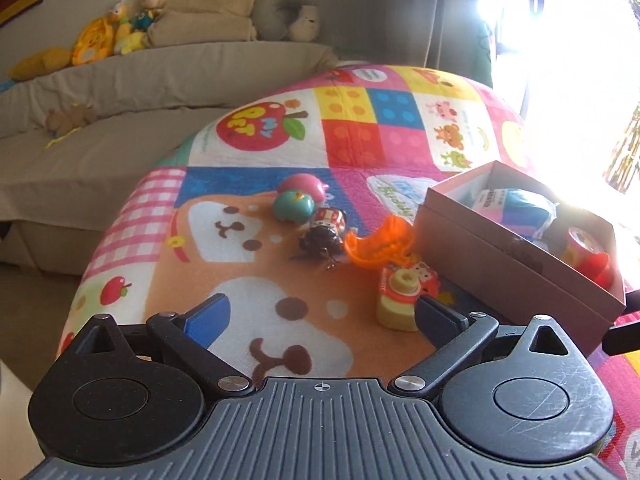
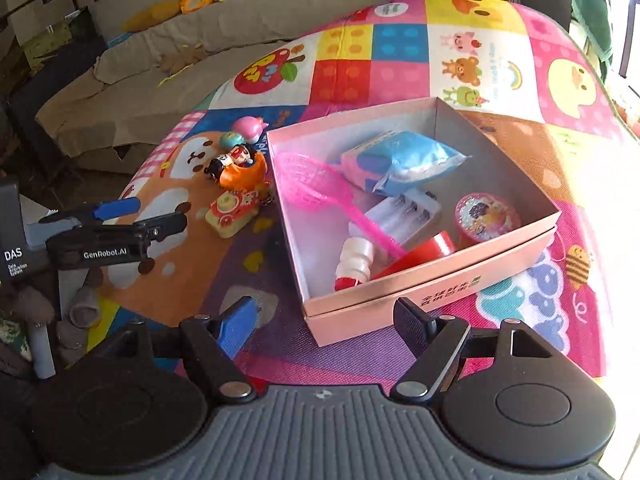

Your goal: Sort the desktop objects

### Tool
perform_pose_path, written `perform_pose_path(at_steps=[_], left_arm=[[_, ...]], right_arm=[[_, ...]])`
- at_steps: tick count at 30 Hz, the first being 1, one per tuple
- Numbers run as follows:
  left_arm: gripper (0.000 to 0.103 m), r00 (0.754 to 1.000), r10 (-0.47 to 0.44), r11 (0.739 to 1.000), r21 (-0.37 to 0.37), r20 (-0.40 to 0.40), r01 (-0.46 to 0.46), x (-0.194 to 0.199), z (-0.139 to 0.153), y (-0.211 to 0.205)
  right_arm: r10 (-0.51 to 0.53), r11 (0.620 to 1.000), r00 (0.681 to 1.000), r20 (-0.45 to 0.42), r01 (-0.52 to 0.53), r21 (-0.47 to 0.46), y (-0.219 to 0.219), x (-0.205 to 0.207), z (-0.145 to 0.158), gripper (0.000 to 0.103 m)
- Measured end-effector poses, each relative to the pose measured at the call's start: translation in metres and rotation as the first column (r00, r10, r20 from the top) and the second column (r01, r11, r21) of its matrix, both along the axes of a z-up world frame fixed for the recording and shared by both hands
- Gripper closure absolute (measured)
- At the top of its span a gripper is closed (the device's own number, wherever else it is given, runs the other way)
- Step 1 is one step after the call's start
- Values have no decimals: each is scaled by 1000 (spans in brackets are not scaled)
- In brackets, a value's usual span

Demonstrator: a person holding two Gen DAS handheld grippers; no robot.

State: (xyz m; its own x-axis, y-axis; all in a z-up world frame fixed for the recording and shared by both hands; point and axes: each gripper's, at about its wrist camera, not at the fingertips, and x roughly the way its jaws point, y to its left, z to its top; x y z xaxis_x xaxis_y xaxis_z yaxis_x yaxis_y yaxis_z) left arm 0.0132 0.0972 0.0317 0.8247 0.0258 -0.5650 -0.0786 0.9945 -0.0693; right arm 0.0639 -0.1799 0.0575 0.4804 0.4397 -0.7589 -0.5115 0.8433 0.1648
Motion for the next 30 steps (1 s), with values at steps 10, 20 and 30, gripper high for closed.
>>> perform_pose_path(at_steps=[10,20,30], left_arm=[[2,992,128,991,33,-12,-127,-11,9,32],[2,990,142,989,39,-27,-141,-10,5,37],[2,999,-33,997,75,-40,36,11,-6,8]], right_arm=[[130,985,987,98,-140,103,92,28,-15,22],[118,993,983,143,-115,-33,146,27,-48,59],[113,986,973,201,-85,-144,47,-38,-43,63]])
